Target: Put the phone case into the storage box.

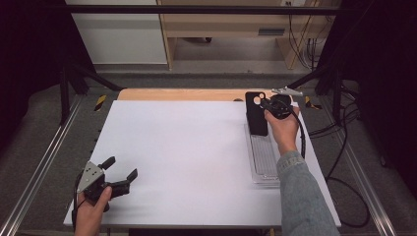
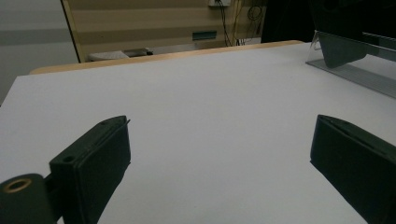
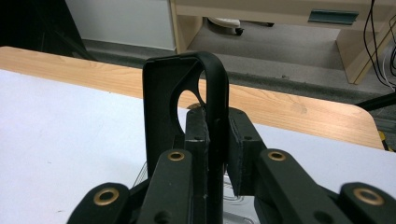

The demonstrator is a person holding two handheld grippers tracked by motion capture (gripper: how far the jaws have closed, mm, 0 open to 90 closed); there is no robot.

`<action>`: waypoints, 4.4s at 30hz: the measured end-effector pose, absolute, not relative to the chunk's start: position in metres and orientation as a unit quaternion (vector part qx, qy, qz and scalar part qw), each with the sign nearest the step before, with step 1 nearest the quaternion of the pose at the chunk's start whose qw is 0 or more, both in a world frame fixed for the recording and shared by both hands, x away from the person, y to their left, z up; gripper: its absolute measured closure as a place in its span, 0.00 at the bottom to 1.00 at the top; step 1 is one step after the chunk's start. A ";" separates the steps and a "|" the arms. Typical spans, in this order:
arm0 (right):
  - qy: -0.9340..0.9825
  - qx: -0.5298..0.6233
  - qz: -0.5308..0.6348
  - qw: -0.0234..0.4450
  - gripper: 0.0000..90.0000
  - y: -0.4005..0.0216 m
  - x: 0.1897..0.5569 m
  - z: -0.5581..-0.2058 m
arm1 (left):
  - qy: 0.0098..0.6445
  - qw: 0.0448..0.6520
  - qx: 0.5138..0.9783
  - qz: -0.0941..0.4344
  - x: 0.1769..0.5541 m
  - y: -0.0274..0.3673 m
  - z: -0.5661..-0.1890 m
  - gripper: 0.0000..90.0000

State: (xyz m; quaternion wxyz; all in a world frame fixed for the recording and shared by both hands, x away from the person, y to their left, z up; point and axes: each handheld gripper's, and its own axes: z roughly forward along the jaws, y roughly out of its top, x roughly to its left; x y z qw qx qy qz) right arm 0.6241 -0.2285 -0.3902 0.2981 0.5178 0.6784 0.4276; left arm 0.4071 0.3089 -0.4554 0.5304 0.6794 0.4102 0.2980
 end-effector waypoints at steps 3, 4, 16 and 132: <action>0.678 0.516 0.430 0.299 0.89 -0.229 0.625 -0.390 | 0.409 0.531 0.680 0.299 0.408 0.309 -0.455 0.06; 0.678 0.516 0.430 0.299 0.89 -0.229 0.626 -0.390 | 0.409 0.531 0.679 0.298 0.408 0.309 -0.455 0.06; 0.656 0.537 0.451 0.279 0.89 -0.235 0.629 -0.392 | 0.410 0.532 0.679 0.298 0.407 0.307 -0.456 0.06; 0.625 0.555 0.465 0.293 0.45 -0.229 0.617 -0.372 | 0.398 0.549 0.664 0.314 0.403 0.306 -0.449 0.05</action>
